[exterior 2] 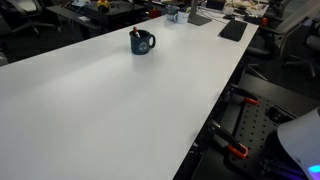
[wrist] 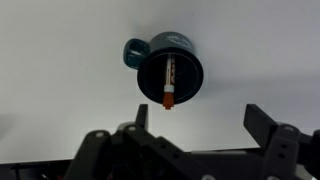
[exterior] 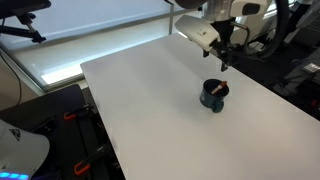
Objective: Remove the marker from the mug
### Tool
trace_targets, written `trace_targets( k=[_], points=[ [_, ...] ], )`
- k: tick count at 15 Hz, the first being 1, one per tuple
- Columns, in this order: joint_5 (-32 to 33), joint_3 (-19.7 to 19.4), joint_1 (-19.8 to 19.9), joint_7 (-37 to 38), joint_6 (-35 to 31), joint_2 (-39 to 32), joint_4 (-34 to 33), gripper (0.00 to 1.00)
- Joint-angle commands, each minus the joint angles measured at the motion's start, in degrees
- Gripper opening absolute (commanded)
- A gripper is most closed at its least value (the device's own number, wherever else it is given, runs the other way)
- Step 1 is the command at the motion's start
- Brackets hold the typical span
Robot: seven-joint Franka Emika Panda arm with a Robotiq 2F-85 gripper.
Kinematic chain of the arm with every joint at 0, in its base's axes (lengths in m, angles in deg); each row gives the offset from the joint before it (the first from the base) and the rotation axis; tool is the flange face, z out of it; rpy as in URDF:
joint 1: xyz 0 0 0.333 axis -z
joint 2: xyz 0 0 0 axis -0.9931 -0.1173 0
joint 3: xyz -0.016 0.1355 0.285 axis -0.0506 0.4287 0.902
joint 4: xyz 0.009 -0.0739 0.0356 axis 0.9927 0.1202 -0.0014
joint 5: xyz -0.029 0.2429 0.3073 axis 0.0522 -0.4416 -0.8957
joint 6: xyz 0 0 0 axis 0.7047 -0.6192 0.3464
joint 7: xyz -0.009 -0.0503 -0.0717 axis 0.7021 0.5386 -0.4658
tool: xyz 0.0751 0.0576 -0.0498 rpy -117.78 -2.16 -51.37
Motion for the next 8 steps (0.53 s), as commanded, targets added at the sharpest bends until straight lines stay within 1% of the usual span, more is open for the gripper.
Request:
trace_targets(
  k=[1, 3, 8],
  points=[
    [0.14, 0.25, 0.25, 0.09, 0.11, 0.02, -0.06, 0.98],
    [0.62, 0.14, -0.16, 0.81, -1.15, -0.52, 0.11, 1.0],
    [1.49, -0.51, -0.93, 3.52, -3.57, -4.47, -1.4, 1.0]
  ],
)
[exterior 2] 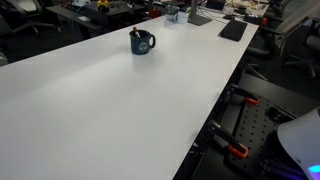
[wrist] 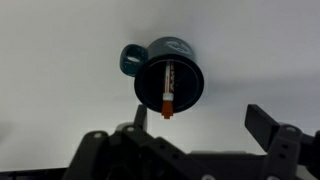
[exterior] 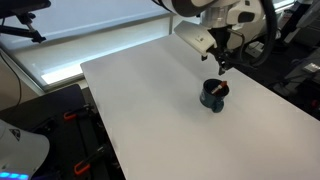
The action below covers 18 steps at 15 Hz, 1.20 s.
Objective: Remove the marker from the mug
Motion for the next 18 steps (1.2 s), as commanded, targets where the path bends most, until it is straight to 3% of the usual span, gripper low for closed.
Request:
trace_targets(
  k=[1, 2, 4, 6, 7, 11, 17, 18],
  points=[
    [1.08, -0.57, -0.72, 2.57, -3.21, -3.22, -1.5, 1.0],
    [1.01, -0.65, -0.73, 2.76, -3.83, -4.06, -1.91, 1.0],
    [0.95, -0.93, -0.79, 3.4, -4.66, -5.53, -2.85, 0.84],
    [0.75, -0.97, -0.65, 3.27, -5.52, -7.33, -4.19, 0.76],
    [0.45, -0.81, -0.44, 2.97, -6.05, -8.12, -4.86, 0.82],
    [-0.31, 0.03, 0.56, 1.3, -9.7, -12.2, -7.83, 0.82],
    [-0.5, 0.06, 1.34, 1.15, -9.39, -18.42, -13.61, 0.78],
    [-0.49, -0.02, 1.46, 1.2, -8.97, -19.33, -14.59, 0.72]
  ],
)
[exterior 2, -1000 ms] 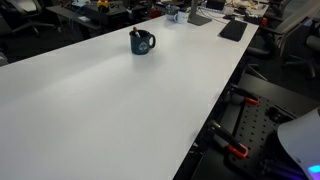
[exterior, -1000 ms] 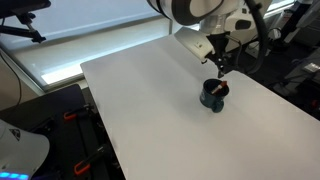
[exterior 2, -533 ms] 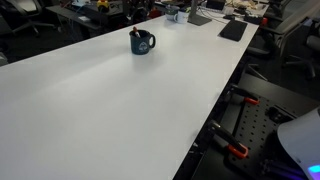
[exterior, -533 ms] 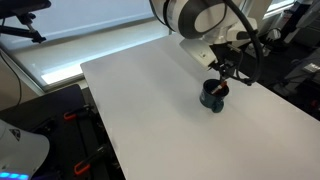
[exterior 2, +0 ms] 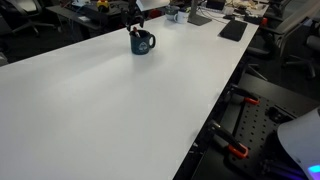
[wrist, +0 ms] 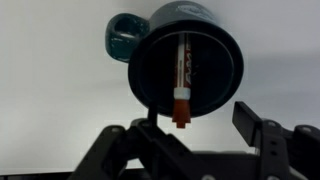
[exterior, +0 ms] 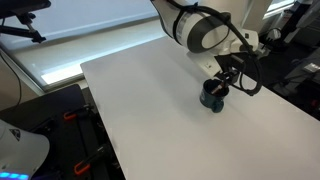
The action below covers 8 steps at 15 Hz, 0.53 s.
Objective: Remove the marker from the mug
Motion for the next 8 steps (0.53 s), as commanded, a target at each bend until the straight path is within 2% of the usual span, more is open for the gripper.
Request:
trace_targets(
  k=[1, 3, 5, 8],
  points=[
    [-0.43, 0.25, 0.75, -0.04, 0.5, -3.63, -4.37, 0.7],
    [-0.52, 0.26, 1.03, 0.0, 0.92, -4.9, -5.84, 0.46],
    [-0.55, 0.15, 1.15, 0.16, 1.19, -5.55, -7.01, 0.36],
    [-0.39, -0.2, 1.14, 0.44, 1.61, -6.13, -8.12, 0.11]
  ],
)
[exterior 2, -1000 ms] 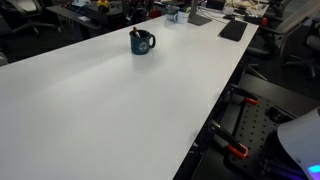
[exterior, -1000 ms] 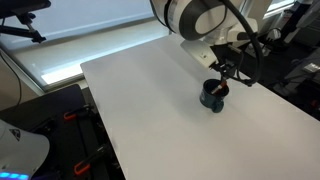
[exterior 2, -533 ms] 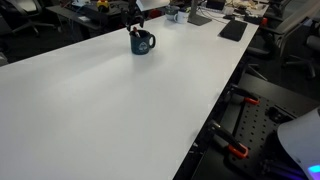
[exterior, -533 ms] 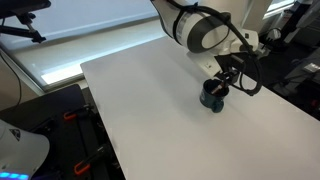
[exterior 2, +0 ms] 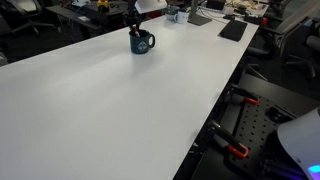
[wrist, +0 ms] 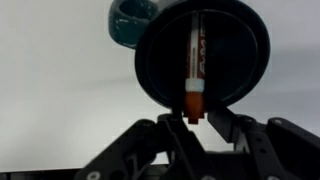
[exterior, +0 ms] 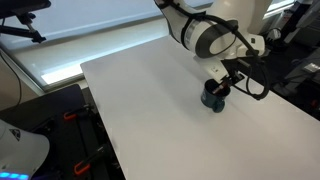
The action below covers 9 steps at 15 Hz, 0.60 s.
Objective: Remove the marker from the mug
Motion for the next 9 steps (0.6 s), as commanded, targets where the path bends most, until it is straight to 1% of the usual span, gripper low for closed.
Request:
trace_targets(
  k=[1, 2, 4, 8, 9],
  points=[
    [-0.31, -0.25, 0.13, 0.5, 1.53, -1.72, -2.62, 0.05],
    [-0.25, -0.37, 0.11, 0.6, 1.57, -1.73, -2.77, 0.01],
    [-0.19, -0.55, 0.09, 0.78, 1.98, -1.86, -3.04, 0.05],
    [0.04, -0.82, -0.1, 0.82, 3.16, -1.04, -2.7, 0.05],
    [0.06, -0.79, -0.08, 0.69, 4.41, -0.45, -2.59, 0.05]
  ],
)
